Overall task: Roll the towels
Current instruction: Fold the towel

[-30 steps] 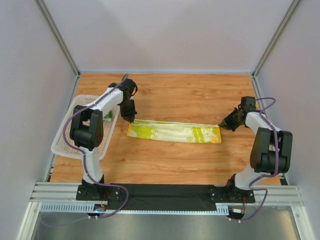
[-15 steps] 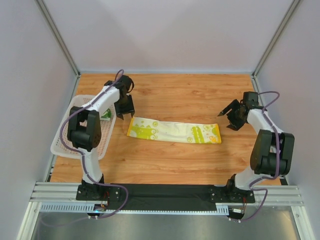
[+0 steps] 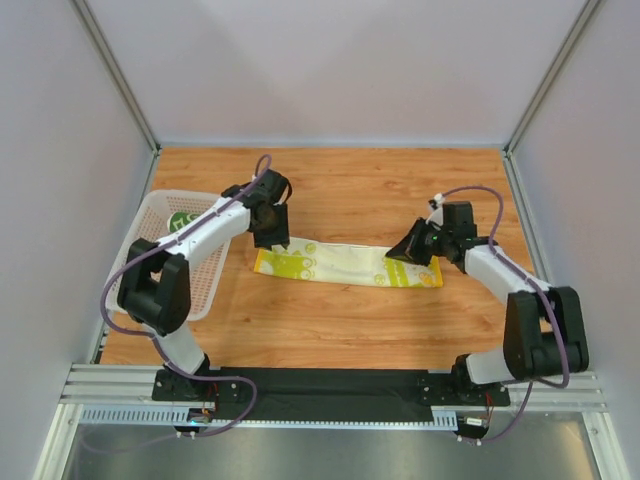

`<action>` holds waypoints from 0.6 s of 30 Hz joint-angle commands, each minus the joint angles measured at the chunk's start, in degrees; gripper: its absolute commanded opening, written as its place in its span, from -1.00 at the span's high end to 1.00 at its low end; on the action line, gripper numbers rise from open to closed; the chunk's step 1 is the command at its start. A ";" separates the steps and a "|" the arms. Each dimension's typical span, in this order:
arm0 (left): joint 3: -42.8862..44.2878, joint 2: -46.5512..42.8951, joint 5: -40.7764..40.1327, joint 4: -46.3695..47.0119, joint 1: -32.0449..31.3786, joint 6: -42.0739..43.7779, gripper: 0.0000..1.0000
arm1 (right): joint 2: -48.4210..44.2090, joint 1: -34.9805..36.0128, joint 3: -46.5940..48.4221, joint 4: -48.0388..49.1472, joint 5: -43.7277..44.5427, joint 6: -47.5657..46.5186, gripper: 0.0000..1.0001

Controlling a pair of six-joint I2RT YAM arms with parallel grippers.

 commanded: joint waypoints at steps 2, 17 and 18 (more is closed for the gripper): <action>-1.97 4.43 4.05 6.51 0.00 -1.62 0.03 | 7.70 3.25 -0.52 10.91 -13.39 2.43 0.99; -19.46 2.94 0.71 12.66 1.93 -5.66 0.07 | 18.54 -5.44 -5.36 1.78 2.24 0.32 0.99; -19.73 3.29 0.80 13.19 1.94 -5.66 0.07 | 16.88 -5.45 -5.62 1.34 3.12 0.14 0.99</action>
